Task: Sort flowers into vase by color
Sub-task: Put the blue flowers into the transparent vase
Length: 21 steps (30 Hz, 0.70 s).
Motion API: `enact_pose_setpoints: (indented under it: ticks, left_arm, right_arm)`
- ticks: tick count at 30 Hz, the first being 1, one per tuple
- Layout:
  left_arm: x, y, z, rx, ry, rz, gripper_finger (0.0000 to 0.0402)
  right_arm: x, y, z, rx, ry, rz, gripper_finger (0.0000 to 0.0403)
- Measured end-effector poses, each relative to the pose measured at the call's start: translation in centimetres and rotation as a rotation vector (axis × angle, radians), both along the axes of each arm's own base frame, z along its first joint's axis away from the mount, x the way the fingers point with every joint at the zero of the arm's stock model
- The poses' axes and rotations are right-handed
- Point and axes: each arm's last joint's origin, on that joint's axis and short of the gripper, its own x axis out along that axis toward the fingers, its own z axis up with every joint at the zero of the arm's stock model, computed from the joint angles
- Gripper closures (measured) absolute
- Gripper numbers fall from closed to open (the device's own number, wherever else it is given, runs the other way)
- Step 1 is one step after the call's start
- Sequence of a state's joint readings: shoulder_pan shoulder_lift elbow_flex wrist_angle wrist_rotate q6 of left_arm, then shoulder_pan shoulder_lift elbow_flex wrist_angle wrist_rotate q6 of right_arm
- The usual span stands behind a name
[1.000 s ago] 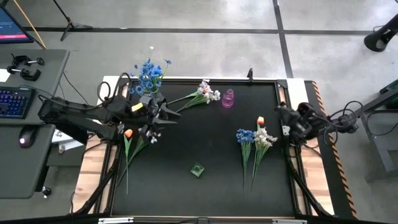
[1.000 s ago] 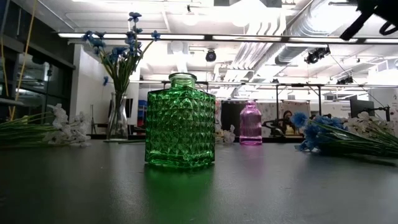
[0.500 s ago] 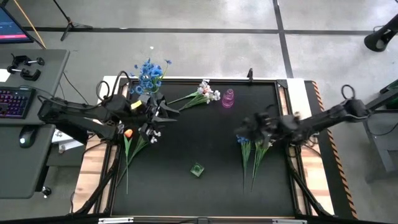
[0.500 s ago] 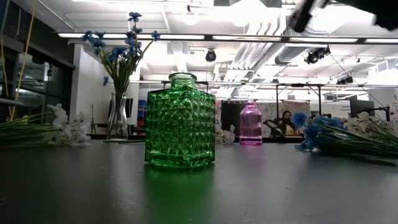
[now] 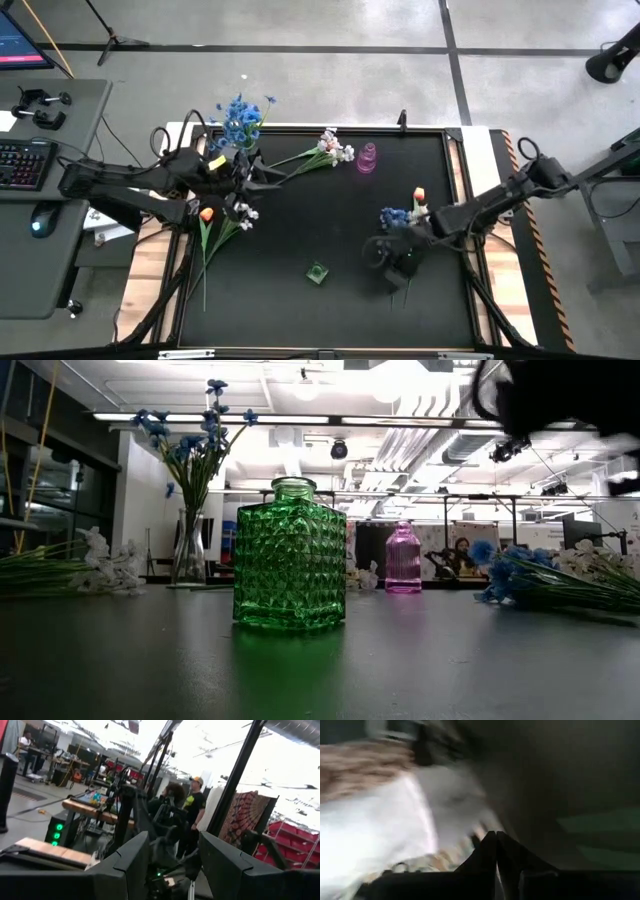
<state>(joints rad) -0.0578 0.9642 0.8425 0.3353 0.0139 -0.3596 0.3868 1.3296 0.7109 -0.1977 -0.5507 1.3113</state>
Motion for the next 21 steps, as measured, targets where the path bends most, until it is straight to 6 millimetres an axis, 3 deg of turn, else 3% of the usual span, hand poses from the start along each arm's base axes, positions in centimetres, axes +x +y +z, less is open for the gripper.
enact_pose_setpoints:
  ticks: [5,12,16,21]
  left_arm:
    - [-0.1,0.0,-0.2,0.016,0.025,0.003,0.0243]
    - [-0.1,0.0,-0.2,0.03,0.024,0.005,0.0243]
    - [-0.1,0.0,-0.2,0.049,0.023,0.009,0.0243]
    - [-0.1,0.0,-0.2,0.05,0.022,0.009,0.0243]
  right_arm:
    - [-2.3,0.4,-0.9,-0.145,0.251,-0.151,0.0402]
    - [-2.3,1.6,-0.7,-0.223,0.184,-0.469,0.0402]
    - [-2.9,1.1,-1.2,-0.303,0.249,-0.558,0.0399]
    - [-3.4,0.6,-1.5,-0.37,0.283,-0.62,0.0349]
